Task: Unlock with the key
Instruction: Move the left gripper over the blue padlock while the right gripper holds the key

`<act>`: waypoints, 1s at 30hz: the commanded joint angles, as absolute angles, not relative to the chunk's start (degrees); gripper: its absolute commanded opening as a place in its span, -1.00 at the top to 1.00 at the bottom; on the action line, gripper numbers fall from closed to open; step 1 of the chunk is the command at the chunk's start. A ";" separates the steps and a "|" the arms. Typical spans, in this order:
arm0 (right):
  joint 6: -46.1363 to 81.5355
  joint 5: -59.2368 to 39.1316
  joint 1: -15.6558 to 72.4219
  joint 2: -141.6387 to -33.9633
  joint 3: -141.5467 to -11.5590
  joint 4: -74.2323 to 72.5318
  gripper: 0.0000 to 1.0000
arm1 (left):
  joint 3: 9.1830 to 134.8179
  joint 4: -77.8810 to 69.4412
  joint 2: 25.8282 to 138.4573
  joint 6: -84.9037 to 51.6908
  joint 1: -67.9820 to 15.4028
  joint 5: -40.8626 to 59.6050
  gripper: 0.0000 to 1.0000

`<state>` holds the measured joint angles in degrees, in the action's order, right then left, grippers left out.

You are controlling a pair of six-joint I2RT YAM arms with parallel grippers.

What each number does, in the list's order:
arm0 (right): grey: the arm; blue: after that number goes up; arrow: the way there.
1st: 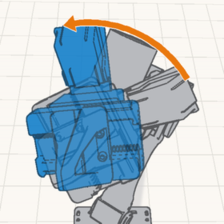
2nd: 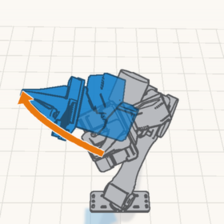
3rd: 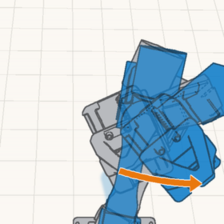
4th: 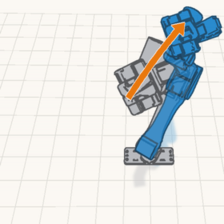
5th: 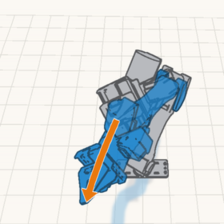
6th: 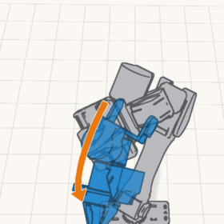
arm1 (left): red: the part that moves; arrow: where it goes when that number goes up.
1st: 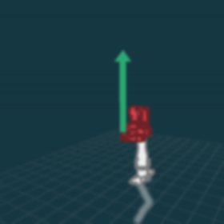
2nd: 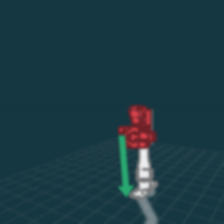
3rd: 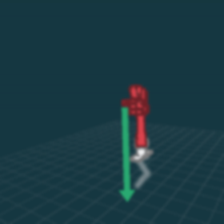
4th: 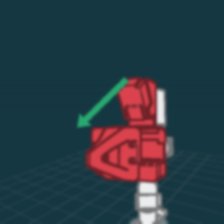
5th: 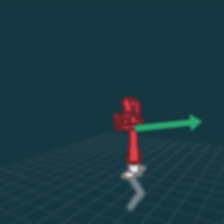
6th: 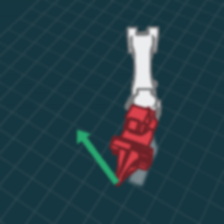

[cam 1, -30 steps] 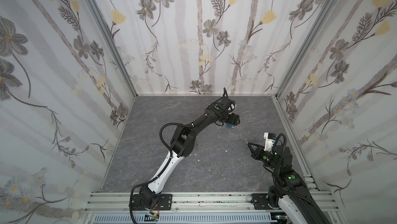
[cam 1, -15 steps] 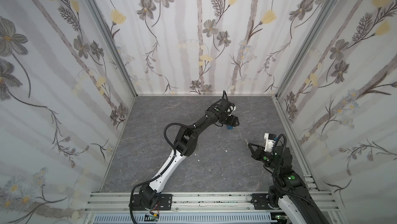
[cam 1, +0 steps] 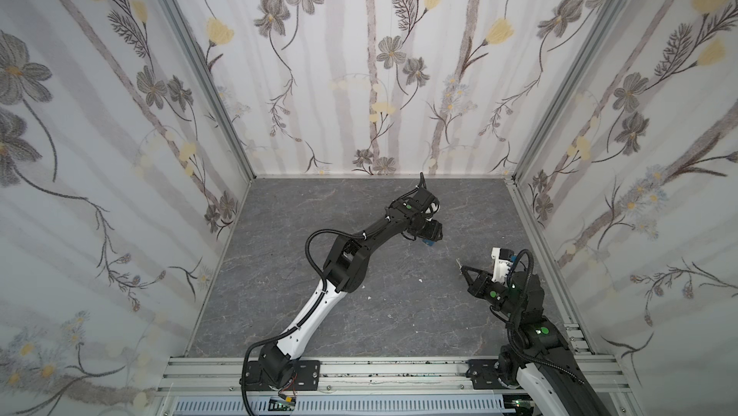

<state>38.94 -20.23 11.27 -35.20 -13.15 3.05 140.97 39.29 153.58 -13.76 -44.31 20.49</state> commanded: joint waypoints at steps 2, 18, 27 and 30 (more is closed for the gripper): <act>38.73 -20.70 11.25 -35.24 -13.03 2.81 1.00 | 141.46 46.22 153.36 -15.52 -45.31 11.04 -0.33; 38.64 -20.55 11.25 -35.66 -12.71 1.81 1.00 | 141.53 53.44 155.39 -18.52 -48.65 -4.13 0.15; 39.48 -21.09 11.25 -37.37 -12.13 -1.17 1.00 | 126.40 50.44 144.56 -20.45 -48.72 -3.10 0.33; 39.69 -21.35 11.25 -38.23 -12.39 -2.00 1.00 | 119.28 48.43 139.54 -21.31 -48.76 -2.00 0.33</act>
